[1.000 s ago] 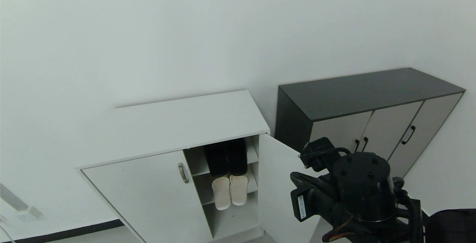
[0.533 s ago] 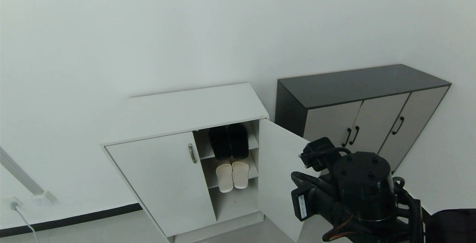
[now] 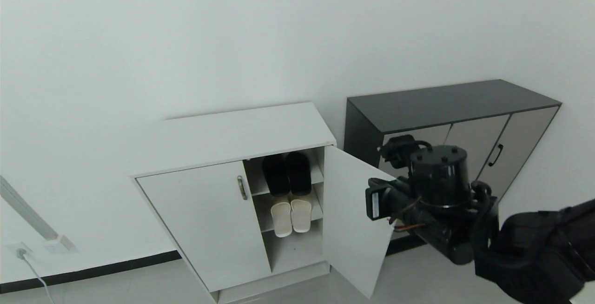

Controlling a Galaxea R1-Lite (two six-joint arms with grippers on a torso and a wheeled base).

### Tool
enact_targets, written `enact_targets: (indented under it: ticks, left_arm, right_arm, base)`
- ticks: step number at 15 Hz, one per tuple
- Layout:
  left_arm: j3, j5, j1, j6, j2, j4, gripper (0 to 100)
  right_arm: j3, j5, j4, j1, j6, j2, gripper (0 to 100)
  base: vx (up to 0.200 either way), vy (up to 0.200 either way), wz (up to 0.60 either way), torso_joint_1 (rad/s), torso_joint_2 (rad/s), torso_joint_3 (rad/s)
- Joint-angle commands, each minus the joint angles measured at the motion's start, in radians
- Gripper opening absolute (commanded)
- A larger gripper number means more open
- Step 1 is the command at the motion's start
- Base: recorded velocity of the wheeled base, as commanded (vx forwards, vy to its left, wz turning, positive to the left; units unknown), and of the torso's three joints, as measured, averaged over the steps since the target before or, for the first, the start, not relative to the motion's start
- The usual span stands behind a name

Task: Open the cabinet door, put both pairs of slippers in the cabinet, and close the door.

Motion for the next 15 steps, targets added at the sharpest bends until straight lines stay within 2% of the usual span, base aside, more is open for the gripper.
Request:
enact_targets:
  ticks: [1,4,7,15]
  left_arm:
    - [0.0,0.0,0.001,0.0,0.001,0.0,0]
    - [0.0,0.0,0.001,-0.002,0.001,0.0,0]
    - [0.0,0.0,0.001,-0.002,0.001,0.0,0]
    - [0.0,0.0,0.001,-0.002,0.001,0.0,0]
  right_arm:
    - [-0.143,0.064,0.064,-0.115,-0.013,0.099,0]
    - [-0.331,0.094,0.15,-0.199,-0.013,0.208,0]
    - [-0.454,0.117,0.204,-0.257,-0.011,0.305,0]
    - [-0.567,0.145,0.205,-0.345,-0.011,0.478,0]
  base:
    - [0.0,0.0,0.0,0.0,0.0,0.0]
    - [0.0,0.0,0.0,0.0,0.0,0.0]
    - [0.0,0.0,0.0,0.0,0.0,0.0]
    - [0.0,0.0,0.0,0.0,0.0,0.0]
